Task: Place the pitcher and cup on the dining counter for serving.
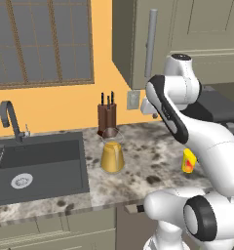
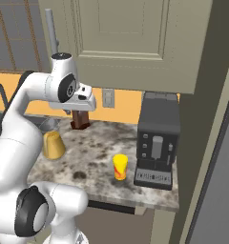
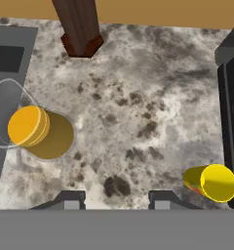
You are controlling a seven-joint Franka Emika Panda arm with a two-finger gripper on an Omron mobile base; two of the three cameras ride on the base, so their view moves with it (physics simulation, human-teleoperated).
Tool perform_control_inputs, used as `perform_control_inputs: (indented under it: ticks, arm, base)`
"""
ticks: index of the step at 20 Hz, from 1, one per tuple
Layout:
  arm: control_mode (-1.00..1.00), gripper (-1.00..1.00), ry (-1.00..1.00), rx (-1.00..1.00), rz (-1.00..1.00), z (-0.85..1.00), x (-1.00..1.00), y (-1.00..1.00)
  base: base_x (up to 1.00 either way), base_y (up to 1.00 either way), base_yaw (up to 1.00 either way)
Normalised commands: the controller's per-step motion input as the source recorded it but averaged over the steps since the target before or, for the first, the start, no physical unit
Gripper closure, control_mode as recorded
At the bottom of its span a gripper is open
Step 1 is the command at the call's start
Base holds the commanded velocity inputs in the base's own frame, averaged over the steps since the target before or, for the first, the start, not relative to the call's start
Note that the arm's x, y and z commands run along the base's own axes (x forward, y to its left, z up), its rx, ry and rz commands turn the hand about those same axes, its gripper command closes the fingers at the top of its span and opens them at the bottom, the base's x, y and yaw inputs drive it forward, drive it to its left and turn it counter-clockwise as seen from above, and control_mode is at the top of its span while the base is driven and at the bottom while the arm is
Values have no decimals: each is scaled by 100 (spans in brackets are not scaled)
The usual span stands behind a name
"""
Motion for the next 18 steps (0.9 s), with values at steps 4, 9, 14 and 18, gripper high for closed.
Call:
perform_control_inputs:
  ticks: [4,9,14,18]
  arm:
    - [-100,-100,0,0,0,0,-11,0]
    - [-100,-100,0,-2,0,-24,8,66]
    - [-100,-100,0,0,0,-64,7,98]
    - [-100,-100,0,0,0,-83,8,76]
  base:
    - [0,0,0]
    - [0,0,0]
    - [0,0,0]
    - [0,0,0]
